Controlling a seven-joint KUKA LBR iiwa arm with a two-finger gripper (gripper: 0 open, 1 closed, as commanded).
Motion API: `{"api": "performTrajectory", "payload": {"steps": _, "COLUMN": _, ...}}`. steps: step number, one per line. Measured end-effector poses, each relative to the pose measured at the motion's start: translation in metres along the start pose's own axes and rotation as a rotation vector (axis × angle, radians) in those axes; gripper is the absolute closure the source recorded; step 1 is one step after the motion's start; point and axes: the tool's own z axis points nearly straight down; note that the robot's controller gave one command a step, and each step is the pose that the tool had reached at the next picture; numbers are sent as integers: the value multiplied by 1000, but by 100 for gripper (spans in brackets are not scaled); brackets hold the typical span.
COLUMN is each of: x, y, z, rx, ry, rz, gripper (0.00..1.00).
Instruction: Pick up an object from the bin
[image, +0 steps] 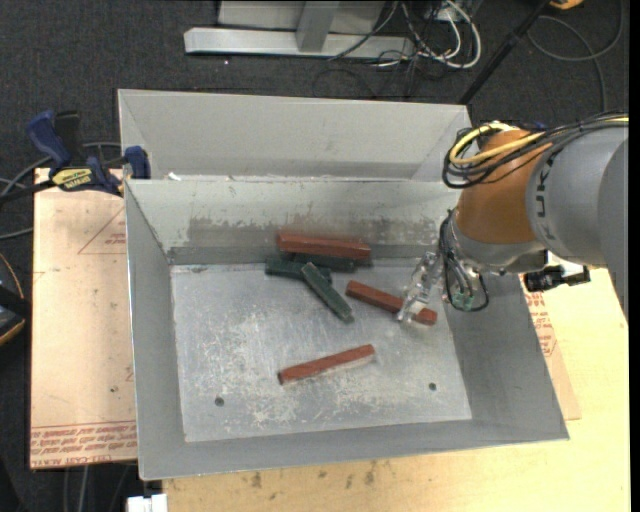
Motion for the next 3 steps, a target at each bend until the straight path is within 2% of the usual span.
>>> {"api": "performTrajectory", "payload": {"steps": 1, "x": 0, "y": 0, "z": 0, "rx": 0, "ry": 1, "rz": -1, "gripper": 100}}
{"api": "performTrajectory", "payload": {"steps": 2, "x": 2, "y": 0, "z": -3, "rx": 2, "ry": 10, "rz": -1, "gripper": 100}}
{"api": "performTrajectory", "payload": {"steps": 3, "x": 4, "y": -1, "z": -23, "rx": 4, "ry": 20, "rz": -1, "gripper": 100}}
